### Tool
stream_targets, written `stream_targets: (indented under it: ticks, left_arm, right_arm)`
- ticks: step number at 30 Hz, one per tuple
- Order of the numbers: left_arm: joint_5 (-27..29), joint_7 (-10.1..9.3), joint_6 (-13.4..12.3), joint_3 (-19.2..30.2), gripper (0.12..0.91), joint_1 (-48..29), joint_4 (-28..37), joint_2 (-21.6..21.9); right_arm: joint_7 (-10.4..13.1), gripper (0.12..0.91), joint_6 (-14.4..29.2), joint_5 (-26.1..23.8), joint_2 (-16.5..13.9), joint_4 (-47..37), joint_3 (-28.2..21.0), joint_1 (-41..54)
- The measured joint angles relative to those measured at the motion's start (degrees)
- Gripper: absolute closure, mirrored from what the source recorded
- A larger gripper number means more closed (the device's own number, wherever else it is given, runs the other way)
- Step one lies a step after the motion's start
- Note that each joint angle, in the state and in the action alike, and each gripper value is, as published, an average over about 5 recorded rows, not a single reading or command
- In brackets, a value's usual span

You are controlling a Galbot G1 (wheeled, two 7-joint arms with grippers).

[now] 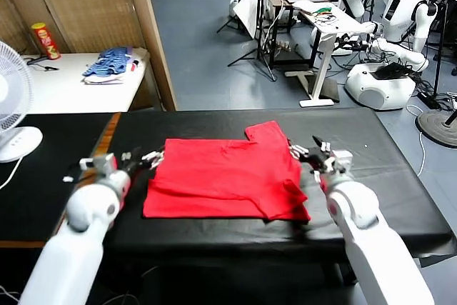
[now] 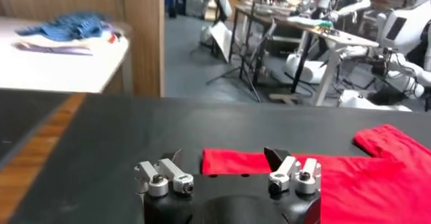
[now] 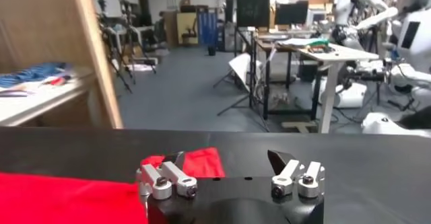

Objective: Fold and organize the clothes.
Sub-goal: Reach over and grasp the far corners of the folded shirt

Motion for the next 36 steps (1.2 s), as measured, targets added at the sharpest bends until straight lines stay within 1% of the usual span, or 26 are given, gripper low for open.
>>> stream_targets:
  ticks: [3, 5, 7, 10, 12, 14, 20, 22, 23, 24, 25, 28, 29, 30, 33, 34, 35, 36]
  left_arm:
    - [0.40, 1.30, 1.08, 1.98, 0.232, -4.30, 5.18, -0.94]
    - [1.13, 1.81, 1.47, 3.10, 0.232, -6.57, 8.34, -1.71]
    - [2.40, 1.91, 1.57, 3.88, 0.232, -8.43, 11.24, -2.55]
    - [4.48, 1.96, 1.55, 4.46, 0.232, -10.66, 15.11, -3.82]
    - [5.36, 2.07, 1.55, 4.59, 0.232, -11.76, 17.34, -4.59]
    - [5.78, 2.44, 1.58, 4.65, 0.232, -12.45, 19.22, -5.09]
    - [6.25, 4.29, 1.17, 4.70, 0.232, -13.47, 22.56, -5.48]
    - [6.22, 4.78, 0.89, 4.67, 0.234, -13.63, 23.00, -5.51]
    - [6.18, 5.03, 0.75, 4.66, 0.248, -13.66, 23.11, -5.50]
    - [6.14, 5.25, 0.64, 4.65, 0.261, -13.68, 23.18, -5.50]
    - [6.13, 5.45, 0.54, 4.65, 0.291, -13.70, 23.23, -5.51]
    - [6.19, 5.89, 0.31, 4.64, 0.432, -13.66, 23.30, -5.49]
    - [6.22, 5.98, 0.25, 4.64, 0.499, -13.61, 23.30, -5.46]
    - [6.24, 6.05, 0.16, 4.64, 0.549, -13.54, 23.31, -5.41]
    - [6.24, 6.16, -0.15, 4.57, 0.717, -13.40, 23.43, -5.31]
    - [6.24, 6.20, -0.30, 4.52, 0.768, -13.38, 23.49, -5.31]
    - [6.23, 6.25, -0.42, 4.48, 0.822, -13.37, 23.52, -5.32]
    - [6.22, 6.30, -0.55, 4.43, 0.859, -13.37, 23.53, -5.34]
  right_arm:
    - [-0.61, 0.227, -0.32, -0.43, 1.16, -6.56, -1.77, 4.03]
    - [-1.16, 0.227, -0.97, -0.68, 1.99, -10.39, -2.75, 6.45]
    - [-1.99, 0.227, -1.46, -1.13, 2.89, -13.71, -3.43, 8.59]
    - [-3.90, 0.227, -1.56, -2.77, 4.40, -18.08, -4.35, 11.30]
    - [-5.23, 0.227, -1.49, -4.12, 5.38, -20.60, -5.02, 12.70]
    - [-6.07, 0.227, -1.47, -5.01, 6.25, -22.82, -5.52, 13.81]
    - [-6.37, 0.231, -1.51, -5.98, 8.34, -27.66, -5.67, 15.70]
    - [-6.33, 0.267, -1.63, -6.08, 8.93, -28.71, -5.40, 15.97]
    - [-6.31, 0.301, -1.68, -6.10, 9.17, -29.09, -5.26, 16.03]
    - [-6.30, 0.353, -1.71, -6.11, 9.36, -29.39, -5.13, 16.07]
    - [-6.29, 0.400, -1.70, -6.11, 9.54, -29.62, -4.96, 16.07]
    - [-6.26, 0.567, -1.61, -6.17, 9.99, -29.95, -4.41, 15.87]
    - [-6.27, 0.617, -1.49, -6.25, 10.12, -29.96, -4.21, 15.73]
    - [-6.29, 0.684, -1.24, -6.43, 10.24, -29.91, -4.04, 15.54]
    - [-6.59, 0.833, 0.37, -7.41, 10.46, -29.54, -3.66, 14.84]
    - [-6.74, 0.867, 1.09, -7.71, 10.49, -29.33, -3.53, 14.57]
    - [-6.89, 0.885, 1.79, -7.85, 10.48, -29.08, -3.37, 14.28]
    - [-7.02, 0.902, 2.43, -7.78, 10.45, -28.73, -3.20, 13.99]
